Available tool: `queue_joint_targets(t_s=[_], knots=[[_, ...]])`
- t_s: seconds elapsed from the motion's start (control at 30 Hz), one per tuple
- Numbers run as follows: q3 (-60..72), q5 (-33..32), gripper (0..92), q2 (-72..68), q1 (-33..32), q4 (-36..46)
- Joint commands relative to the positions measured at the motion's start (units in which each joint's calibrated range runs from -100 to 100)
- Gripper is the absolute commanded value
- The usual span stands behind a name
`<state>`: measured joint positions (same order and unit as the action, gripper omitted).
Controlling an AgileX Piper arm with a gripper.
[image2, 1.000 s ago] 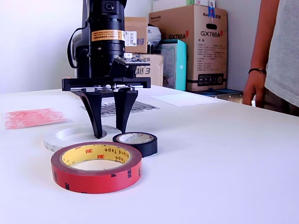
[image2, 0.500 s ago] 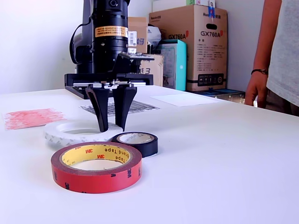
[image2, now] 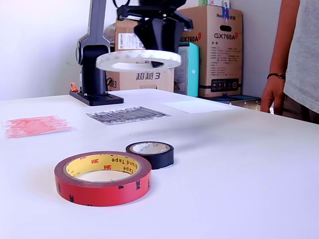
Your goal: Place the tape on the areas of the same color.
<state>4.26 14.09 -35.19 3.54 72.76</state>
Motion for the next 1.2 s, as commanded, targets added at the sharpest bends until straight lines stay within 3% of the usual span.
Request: queue_joint_targets(t_s=[0.0,0.27,0.5,0.83,1.17], knots=[[-11.22,-0.51,0.0,11.43,-17.13,-0.84],[-23.39,-6.33,0.0,14.8,-32.36,-11.19],[-32.02,-7.39,0.0,14.52,-40.09,-17.73],[-43.11,-6.74,0.0,14.52,-40.49,-25.87],[-43.66,-7.23,0.0,14.33,-38.59,-26.55]])
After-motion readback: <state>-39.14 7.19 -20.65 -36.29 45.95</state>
